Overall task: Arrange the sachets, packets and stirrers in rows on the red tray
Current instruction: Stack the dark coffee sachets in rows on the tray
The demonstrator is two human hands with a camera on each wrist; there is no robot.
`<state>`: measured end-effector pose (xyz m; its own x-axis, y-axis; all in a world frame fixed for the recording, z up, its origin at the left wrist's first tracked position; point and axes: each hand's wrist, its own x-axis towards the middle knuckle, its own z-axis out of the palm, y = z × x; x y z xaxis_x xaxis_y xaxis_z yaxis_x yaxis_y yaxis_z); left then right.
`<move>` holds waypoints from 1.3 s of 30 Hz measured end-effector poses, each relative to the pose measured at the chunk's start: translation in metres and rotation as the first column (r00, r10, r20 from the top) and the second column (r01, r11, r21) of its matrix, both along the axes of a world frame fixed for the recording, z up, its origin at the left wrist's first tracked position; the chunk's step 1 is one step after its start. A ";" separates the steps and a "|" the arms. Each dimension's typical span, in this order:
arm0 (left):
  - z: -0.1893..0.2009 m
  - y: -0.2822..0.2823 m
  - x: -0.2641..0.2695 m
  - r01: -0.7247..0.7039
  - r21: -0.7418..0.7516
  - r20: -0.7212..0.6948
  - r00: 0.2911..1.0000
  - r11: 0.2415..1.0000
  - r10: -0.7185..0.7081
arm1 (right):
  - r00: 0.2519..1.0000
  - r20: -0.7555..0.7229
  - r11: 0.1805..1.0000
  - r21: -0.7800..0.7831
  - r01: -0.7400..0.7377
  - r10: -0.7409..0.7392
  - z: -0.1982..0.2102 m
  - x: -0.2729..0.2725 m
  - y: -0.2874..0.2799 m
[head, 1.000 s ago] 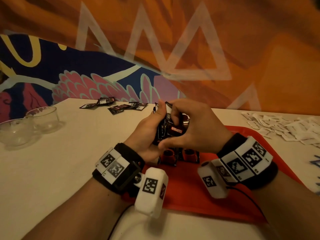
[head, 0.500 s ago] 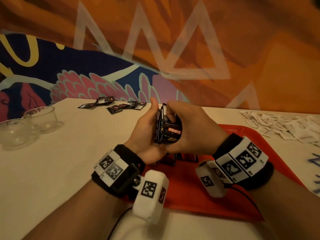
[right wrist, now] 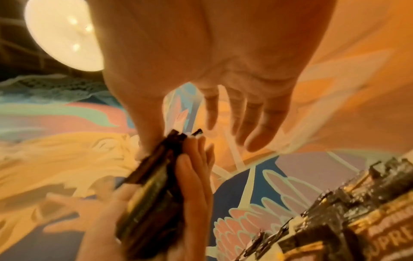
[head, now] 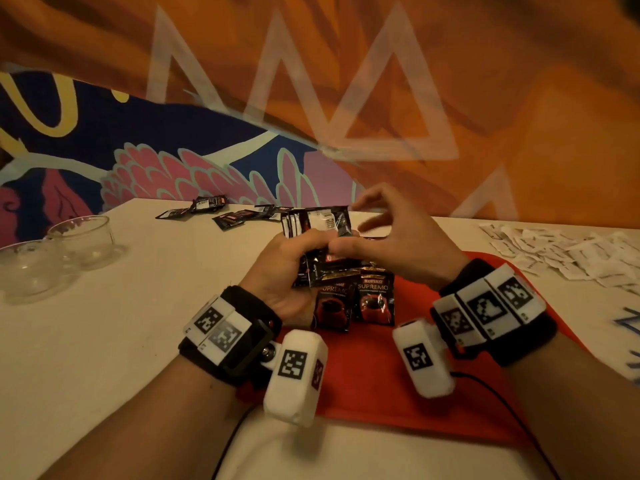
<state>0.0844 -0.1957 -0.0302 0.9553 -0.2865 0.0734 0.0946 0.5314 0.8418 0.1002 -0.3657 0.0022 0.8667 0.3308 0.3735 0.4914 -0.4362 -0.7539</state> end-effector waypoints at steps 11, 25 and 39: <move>0.002 0.001 0.005 -0.141 -0.048 -0.128 0.983 0.989 0.134 | 0.973 0.181 0.969 0.224 0.101 -0.143 -0.006 0.016 -0.007; -0.001 -0.001 0.004 -0.312 0.040 0.145 0.942 0.949 0.304 | 0.997 -0.078 0.935 0.354 0.008 0.021 -0.014 0.007 0.008; -0.001 0.005 0.006 -0.171 0.012 0.012 0.985 0.985 0.170 | 0.975 -0.198 0.976 0.208 -0.059 0.101 -0.007 0.011 -0.002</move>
<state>0.0904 -0.1911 -0.0316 0.9894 -0.1204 0.0815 -0.0057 0.5281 0.8492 0.1109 -0.3675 -0.0048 0.9055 0.3395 0.2546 0.3431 -0.2324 -0.9101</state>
